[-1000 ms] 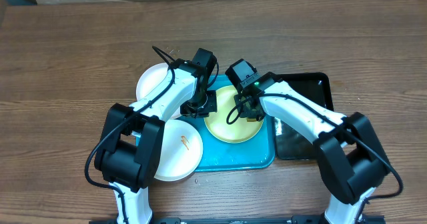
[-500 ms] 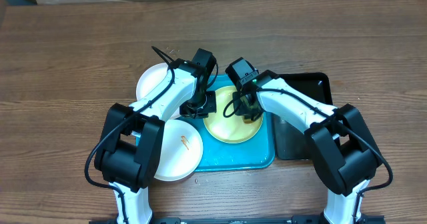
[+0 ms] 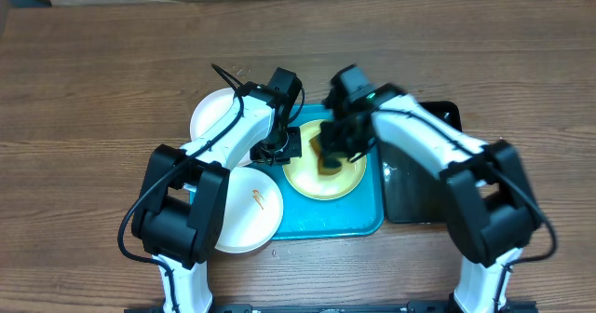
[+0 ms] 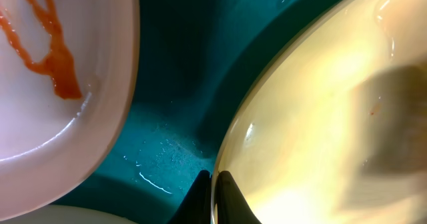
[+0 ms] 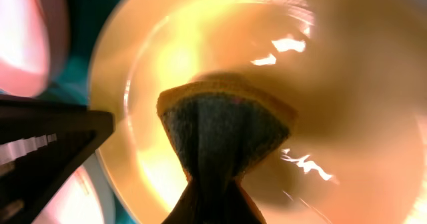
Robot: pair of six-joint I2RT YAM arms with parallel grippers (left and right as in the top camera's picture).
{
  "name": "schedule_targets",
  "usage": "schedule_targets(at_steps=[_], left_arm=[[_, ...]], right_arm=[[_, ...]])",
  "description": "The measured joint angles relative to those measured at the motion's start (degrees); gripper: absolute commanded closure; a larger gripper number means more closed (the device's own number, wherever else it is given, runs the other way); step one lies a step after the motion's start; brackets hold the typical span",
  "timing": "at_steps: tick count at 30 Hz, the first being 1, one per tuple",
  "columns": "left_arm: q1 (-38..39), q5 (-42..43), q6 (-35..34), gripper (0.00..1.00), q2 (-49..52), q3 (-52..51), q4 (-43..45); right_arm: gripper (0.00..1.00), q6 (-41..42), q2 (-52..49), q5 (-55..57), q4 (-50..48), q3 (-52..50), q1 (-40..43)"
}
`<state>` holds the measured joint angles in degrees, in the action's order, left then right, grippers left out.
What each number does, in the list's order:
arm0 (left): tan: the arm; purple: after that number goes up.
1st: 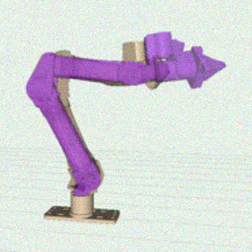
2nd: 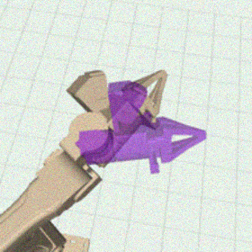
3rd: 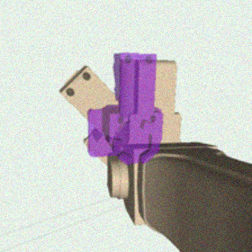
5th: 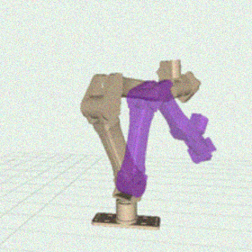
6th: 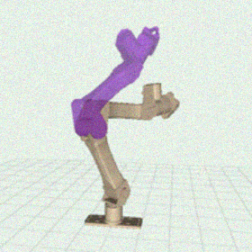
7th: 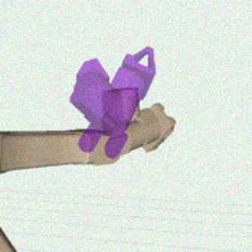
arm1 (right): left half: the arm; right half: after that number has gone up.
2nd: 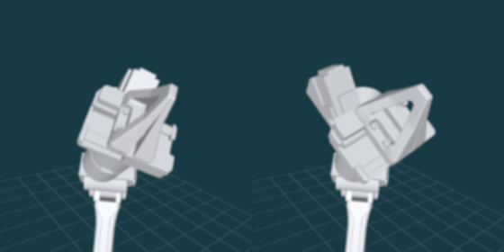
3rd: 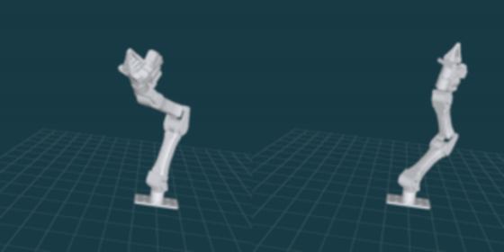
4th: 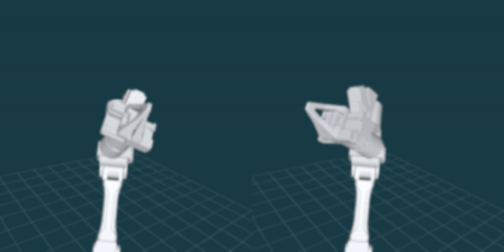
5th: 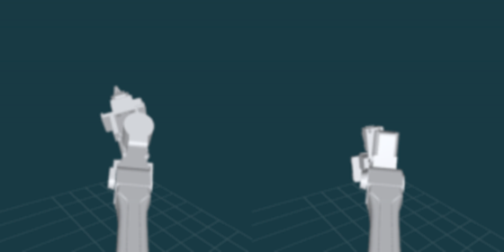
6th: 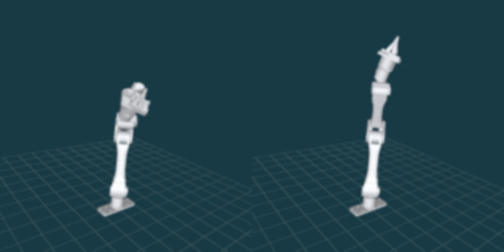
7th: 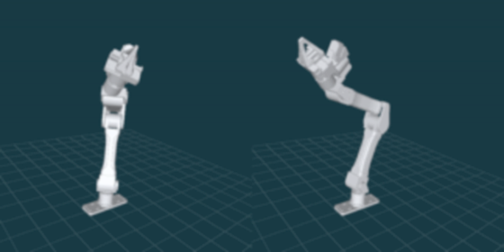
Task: Clean dirty plates on tray and stack at the side
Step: 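Scrub the yellow plate with the sponge while the left gripper holds it, then return the sponge to the black tray and lift the right arm away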
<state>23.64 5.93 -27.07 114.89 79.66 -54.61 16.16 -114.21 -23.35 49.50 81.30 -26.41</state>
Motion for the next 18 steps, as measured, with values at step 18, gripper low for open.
schedule_targets(at_steps=[18], left_arm=[[0.02, 0.04, 0.0, 0.95, 0.0, 0.04, 0.83]], right_arm=[[0.96, -2.75, 14.38, 17.77, 12.11, -2.49, 21.79]])
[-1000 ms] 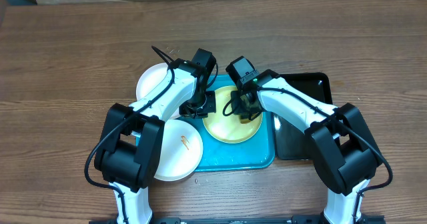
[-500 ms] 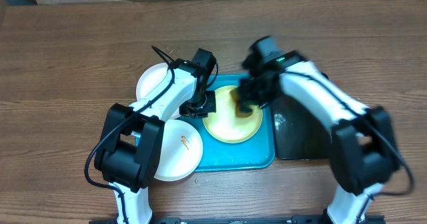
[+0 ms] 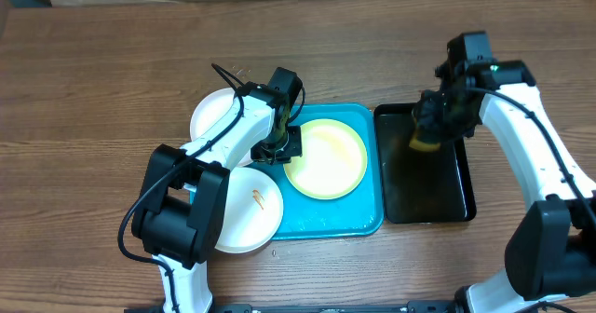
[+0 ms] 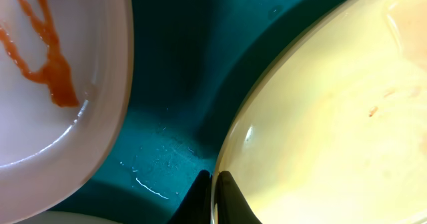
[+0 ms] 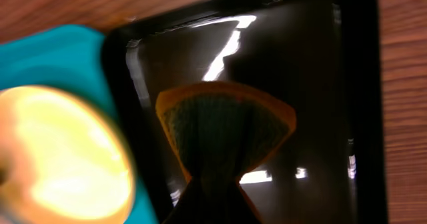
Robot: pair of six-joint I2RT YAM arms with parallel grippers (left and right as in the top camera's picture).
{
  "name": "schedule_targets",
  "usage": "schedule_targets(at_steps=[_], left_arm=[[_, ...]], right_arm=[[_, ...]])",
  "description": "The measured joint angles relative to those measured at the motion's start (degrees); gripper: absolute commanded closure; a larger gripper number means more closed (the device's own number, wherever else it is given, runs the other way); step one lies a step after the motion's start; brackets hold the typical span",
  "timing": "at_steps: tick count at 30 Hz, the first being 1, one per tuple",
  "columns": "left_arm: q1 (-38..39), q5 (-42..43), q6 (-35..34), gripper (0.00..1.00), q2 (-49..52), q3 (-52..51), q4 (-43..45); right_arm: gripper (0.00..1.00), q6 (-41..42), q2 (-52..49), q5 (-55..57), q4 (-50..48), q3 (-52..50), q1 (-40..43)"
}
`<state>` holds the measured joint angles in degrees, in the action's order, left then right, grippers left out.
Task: Clean dirty plates on tray and stack at the side
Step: 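Return the sponge to the black tray and lift the right arm away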
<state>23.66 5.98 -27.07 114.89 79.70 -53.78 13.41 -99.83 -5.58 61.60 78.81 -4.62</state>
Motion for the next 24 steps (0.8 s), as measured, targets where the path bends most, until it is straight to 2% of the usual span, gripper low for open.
schedule_targets(at_steps=[11, 12, 14, 15, 19, 24], left_arm=[[0.0, 0.0, 0.0, 0.95, 0.0, 0.07, 0.22], [0.0, 0.0, 0.0, 0.95, 0.0, 0.07, 0.24], [0.0, 0.0, -0.02, 0.95, 0.0, 0.07, 0.22], [0.0, 0.0, -0.02, 0.94, 0.0, 0.07, 0.22], [0.0, -0.02, -0.09, 0.78, 0.0, 0.07, 0.24], [0.0, -0.02, -0.22, 0.71, 0.0, 0.07, 0.24]], right_arm=[[0.95, 0.07, -0.11, 6.47, -18.45, -17.77, -0.02], [0.87, 0.09, -0.11, 6.54, -18.99, -18.45, -0.02], [0.57, 0.11, -0.11, 6.64, -19.28, -19.56, -0.02], [0.5, 0.48, -0.11, 6.69, -19.34, -19.67, -0.02], [0.44, 0.02, -0.09, 6.54, -19.23, -19.65, -0.02], [0.43, 0.09, -0.11, 6.14, -11.93, -15.32, 0.04]])
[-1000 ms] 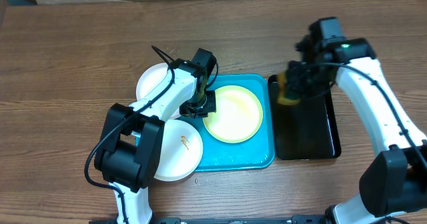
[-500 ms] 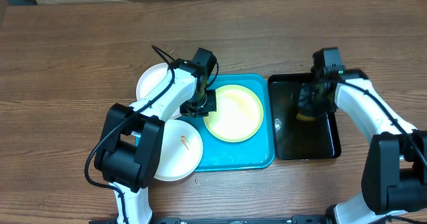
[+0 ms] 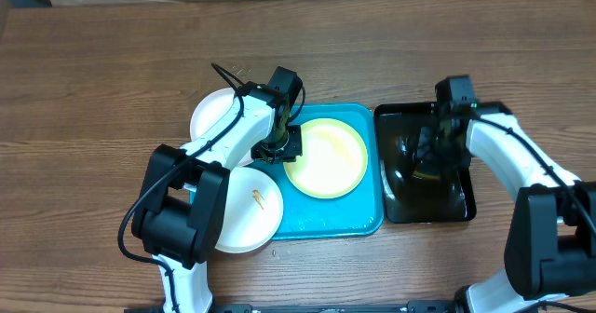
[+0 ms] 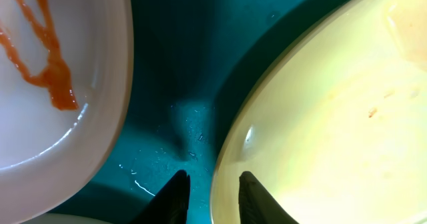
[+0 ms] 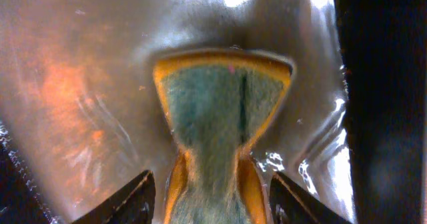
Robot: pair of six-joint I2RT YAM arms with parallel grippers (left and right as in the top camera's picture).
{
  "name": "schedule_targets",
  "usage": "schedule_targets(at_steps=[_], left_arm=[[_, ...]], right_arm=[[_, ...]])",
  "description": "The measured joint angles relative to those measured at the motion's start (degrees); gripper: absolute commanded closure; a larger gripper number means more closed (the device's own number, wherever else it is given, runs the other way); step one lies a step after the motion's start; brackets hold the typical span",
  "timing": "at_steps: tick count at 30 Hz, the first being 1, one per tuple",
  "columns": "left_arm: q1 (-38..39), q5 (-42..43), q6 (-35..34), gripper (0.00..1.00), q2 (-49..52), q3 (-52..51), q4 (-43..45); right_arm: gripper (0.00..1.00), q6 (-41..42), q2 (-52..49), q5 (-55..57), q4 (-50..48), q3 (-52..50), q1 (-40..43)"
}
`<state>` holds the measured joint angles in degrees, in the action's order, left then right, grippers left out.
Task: Clean dirty plates on tray and stack at the side
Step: 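Return the sponge to the black tray and lift the right arm away, then lift the yellow plate with the left gripper off the teal tray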
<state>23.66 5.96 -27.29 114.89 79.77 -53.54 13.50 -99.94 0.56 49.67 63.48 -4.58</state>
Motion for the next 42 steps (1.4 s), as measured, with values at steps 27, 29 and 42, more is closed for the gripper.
schedule_targets(at_steps=[27, 29, 42], left_arm=[[1.51, -0.26, 0.15, 0.96, 0.04, -1.7, 3.15], [1.49, -0.22, 0.44, 0.96, 0.04, -1.68, 3.15], [-2.4, -1.11, 7.82, 0.96, 0.26, 8.98, -3.45]], right_arm=[[0.0, 1.51, 0.0, -1.66, 6.75, 15.26, 18.84], [0.0, 1.49, 0.0, -1.68, 6.75, 15.26, 18.84], [0.0, 1.49, 0.0, -1.81, 6.69, 15.26, 18.84]])
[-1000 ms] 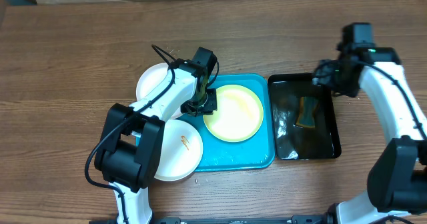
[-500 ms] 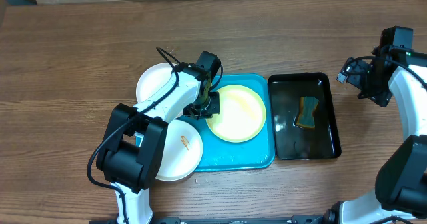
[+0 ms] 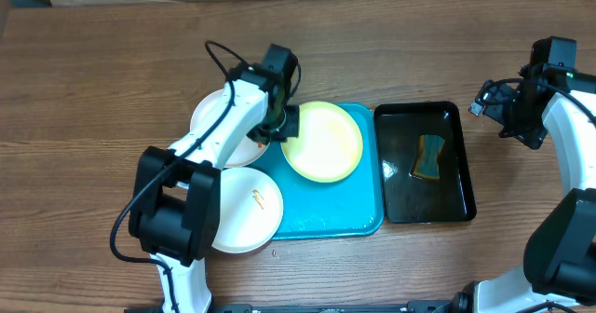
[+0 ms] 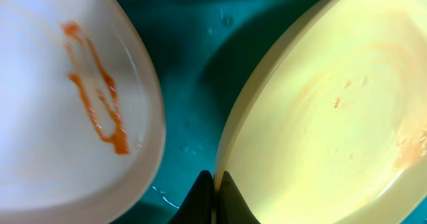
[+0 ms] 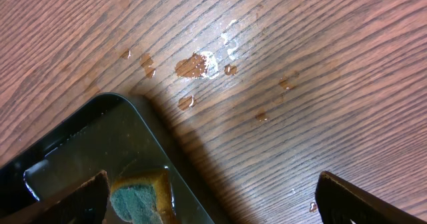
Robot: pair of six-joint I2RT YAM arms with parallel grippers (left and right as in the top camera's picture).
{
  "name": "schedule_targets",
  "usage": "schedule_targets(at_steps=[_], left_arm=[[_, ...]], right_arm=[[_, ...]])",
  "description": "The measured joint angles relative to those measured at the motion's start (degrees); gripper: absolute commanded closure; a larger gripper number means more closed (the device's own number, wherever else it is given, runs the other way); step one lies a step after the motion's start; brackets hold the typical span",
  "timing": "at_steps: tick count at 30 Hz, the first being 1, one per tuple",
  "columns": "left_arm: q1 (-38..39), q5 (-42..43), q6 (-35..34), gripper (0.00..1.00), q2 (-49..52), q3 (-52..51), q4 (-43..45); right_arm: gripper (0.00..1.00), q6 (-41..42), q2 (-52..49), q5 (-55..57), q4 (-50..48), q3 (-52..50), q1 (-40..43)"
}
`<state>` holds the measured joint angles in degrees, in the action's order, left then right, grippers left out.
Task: Clean dirty plates on tray and stack at the side
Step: 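Lift the yellow plate with the left gripper off the teal tray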
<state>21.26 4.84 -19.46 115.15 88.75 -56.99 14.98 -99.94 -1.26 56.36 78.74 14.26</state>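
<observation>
A yellow plate (image 3: pixel 326 145) sits over the far part of the teal tray (image 3: pixel 335 215). My left gripper (image 3: pixel 280 124) is shut on its left rim, and the black fingers pinch the rim of the yellow plate (image 4: pixel 320 104) in the left wrist view. Faint orange smears remain on the plate. A white plate (image 4: pixel 67 111) streaked with ketchup lies just left of it. The yellow-green sponge (image 3: pixel 429 156) lies in the black basin (image 3: pixel 456 201). My right gripper (image 3: pixel 514 117) hangs open over the table, right of the basin, with nothing in it.
Two white plates lie left of the tray: the far white plate (image 3: pixel 216 117) and the near white plate (image 3: pixel 244 210), which has a small ketchup mark. Water drops (image 5: pixel 193 65) spot the wooden table beside the basin (image 5: pixel 60 157). The sponge (image 5: pixel 140 194) shows in the basin's corner.
My left gripper, open around the yellow plate's rim before, is now shut on it, and the plate sits farther back on the tray. My right gripper has left the sponge in the basin and moved right.
First my right gripper pressed the sponge on the yellow plate while my left held the rim. Then the sponge hung over the black basin. Then it lay in the basin's water with both grippers open. Now the left grips the plate again and the right is clear of the basin.
</observation>
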Motion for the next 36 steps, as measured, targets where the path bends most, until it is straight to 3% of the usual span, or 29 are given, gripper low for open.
schedule_targets(at_steps=[13, 28, 36], left_arm=[[-0.74, -0.83, 6.03, 0.96, 0.0, 3.28, -0.26], [-0.44, -0.85, 6.6, 0.96, 0.07, 12.83, -4.15], [7.04, -5.14, 6.6, 0.96, 0.07, 14.8, 0.83]], right_arm=[[0.0, 0.02, 0.0, 0.0, 0.02, 0.0, 0.0], [0.0, 0.02, 0.0, -0.02, 0.02, 0.0, 0.0], [0.0, 0.02, 0.0, -0.02, 0.0, 0.0, 0.0]])
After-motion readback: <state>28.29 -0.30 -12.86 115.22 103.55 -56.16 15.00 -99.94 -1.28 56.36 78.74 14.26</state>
